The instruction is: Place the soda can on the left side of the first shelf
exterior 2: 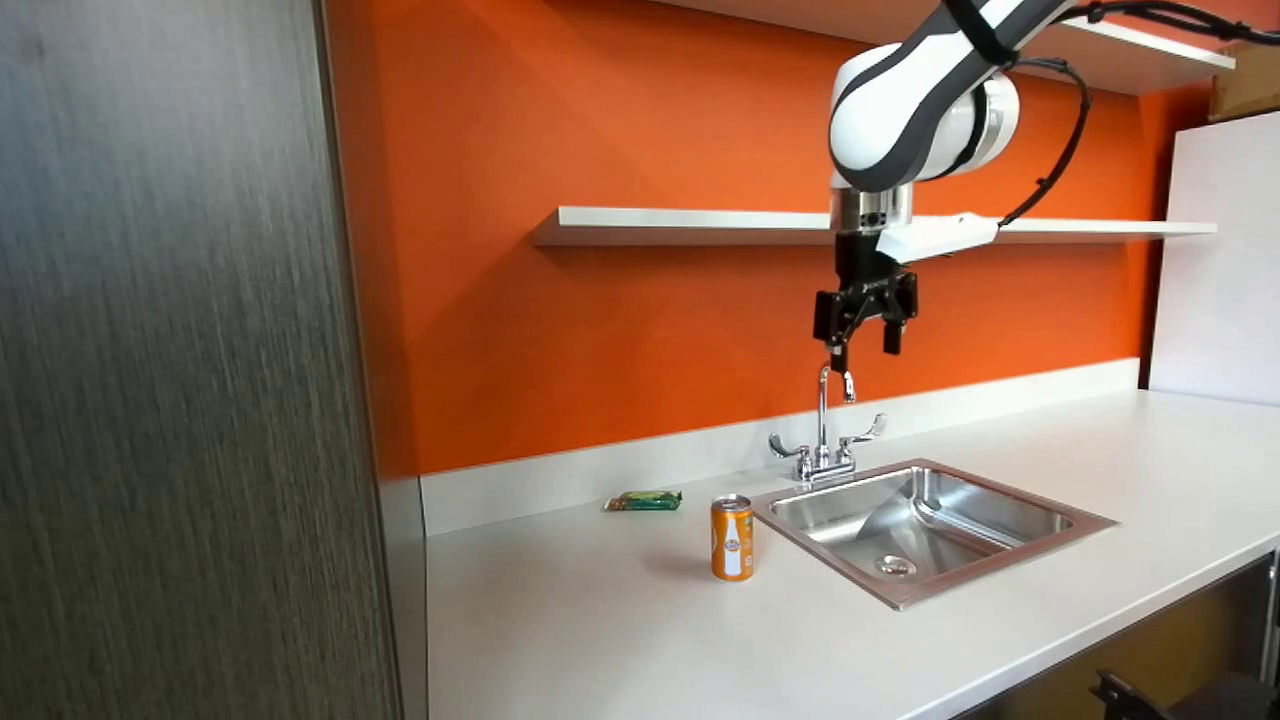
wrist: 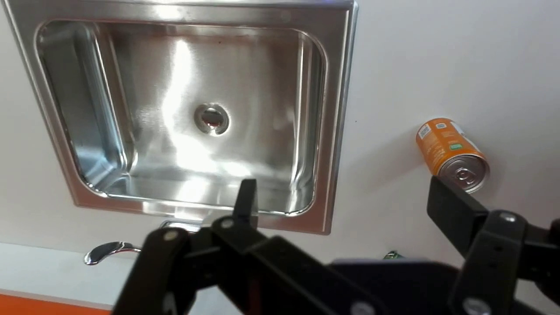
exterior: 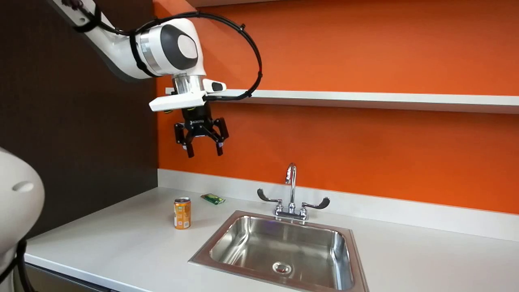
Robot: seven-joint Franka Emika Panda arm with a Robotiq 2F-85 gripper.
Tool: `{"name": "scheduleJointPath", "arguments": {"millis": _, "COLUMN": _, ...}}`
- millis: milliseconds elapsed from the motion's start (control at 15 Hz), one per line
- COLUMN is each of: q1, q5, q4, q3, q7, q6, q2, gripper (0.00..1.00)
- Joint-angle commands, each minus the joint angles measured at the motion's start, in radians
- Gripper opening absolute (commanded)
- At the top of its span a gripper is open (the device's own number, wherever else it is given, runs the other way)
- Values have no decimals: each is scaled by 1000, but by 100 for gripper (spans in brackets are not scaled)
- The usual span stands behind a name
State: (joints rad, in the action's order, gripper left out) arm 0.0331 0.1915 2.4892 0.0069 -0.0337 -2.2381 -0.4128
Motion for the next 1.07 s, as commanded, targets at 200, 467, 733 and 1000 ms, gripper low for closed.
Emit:
{"name": "scheduleJointPath", "arguments": {"millis": 200, "q1": -50, "q5": -9, "q4": -8, "q3": 42, "q7": 14, "q6": 33, "q2": 45, "gripper": 100}}
{"name": "scheduleJointPath", "arguments": {"millis": 467, "q1": -88, "q5": -23, "q4": 16, "q3": 69, "q7": 31, "q6": 16, "q2": 71, "gripper": 100}}
{"name": "scheduleJointPath", "arguments": {"millis": 733, "q1": -75, "q5": -25, "q4": 38, "q3": 90, "q7": 173, "q6": -16, "q2": 91, "gripper": 100}}
{"name": "scheduleJointPath", "arguments": {"millis": 1000, "q1": -69, "q5": -20, "q4": 82, "q3": 91, "q7": 286, "q6": -51, "q2": 94, "gripper": 100}}
